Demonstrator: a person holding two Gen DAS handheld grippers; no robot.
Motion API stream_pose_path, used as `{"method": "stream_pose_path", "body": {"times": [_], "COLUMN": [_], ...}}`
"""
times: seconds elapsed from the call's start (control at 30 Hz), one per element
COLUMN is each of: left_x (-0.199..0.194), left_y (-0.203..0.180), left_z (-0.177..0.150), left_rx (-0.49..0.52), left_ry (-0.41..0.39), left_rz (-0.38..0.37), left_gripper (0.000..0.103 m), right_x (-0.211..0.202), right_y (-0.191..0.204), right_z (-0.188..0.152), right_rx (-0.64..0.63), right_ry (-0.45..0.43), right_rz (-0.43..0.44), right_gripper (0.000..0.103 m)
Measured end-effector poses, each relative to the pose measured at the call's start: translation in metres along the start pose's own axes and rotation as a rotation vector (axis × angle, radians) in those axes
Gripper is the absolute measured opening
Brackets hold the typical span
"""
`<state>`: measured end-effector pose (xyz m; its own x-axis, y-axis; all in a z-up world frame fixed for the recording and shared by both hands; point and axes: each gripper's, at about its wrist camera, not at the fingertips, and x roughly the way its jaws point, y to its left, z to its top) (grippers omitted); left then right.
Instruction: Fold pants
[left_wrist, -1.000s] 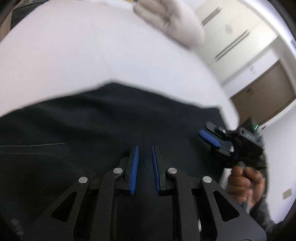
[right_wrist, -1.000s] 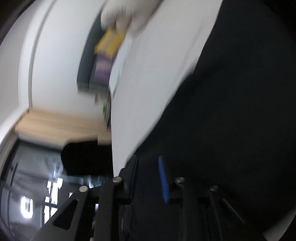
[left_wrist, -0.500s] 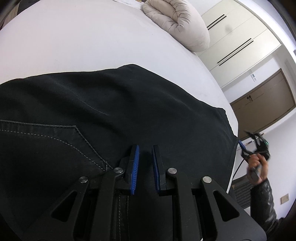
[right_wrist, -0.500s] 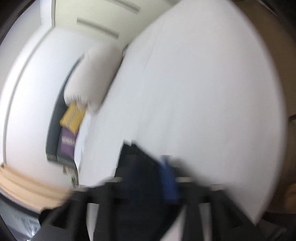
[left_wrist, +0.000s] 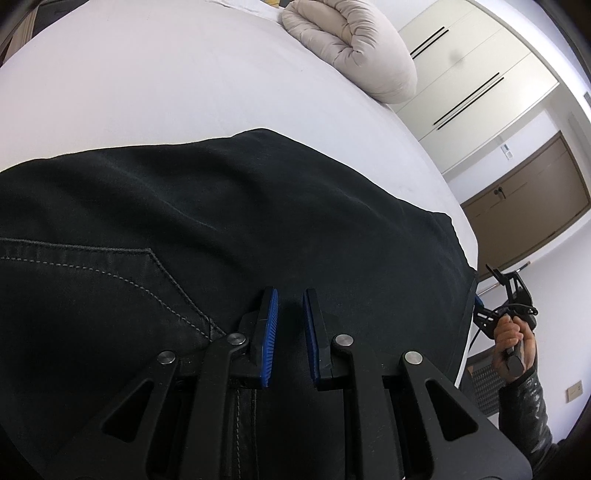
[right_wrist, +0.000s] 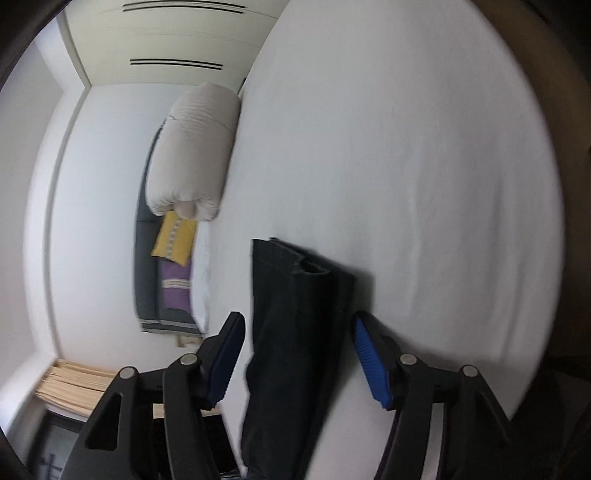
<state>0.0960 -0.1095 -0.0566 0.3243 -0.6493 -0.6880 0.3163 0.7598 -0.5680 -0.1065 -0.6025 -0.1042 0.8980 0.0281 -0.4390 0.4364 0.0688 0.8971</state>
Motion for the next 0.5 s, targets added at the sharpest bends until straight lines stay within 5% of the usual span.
{"method": "stream_pose_path", "body": {"times": [0.23, 0.4, 0.5], "left_x": [0.001, 0.003, 0.002], "left_y": [0.007, 0.011, 0.015], "left_z": [-0.001, -0.003, -0.002], "left_rx": [-0.007, -0.008, -0.011], "left_ry": [-0.001, -0.002, -0.003], "left_rz": [-0.011, -0.014, -0.019], "left_gripper": [0.014, 0.014, 0.014], "right_x": [0.020, 0.027, 0.025], "right_y": [0.004, -0.002, -0.001], "right_z": [0.015, 0.022, 0.020], "right_rx": [0.009, -0.020, -0.047], "right_ry": [0.017, 0.039, 0.028], "right_rz": [0.040, -0.026, -0.044], "right_gripper": [0.057, 0.011, 0.009]}}
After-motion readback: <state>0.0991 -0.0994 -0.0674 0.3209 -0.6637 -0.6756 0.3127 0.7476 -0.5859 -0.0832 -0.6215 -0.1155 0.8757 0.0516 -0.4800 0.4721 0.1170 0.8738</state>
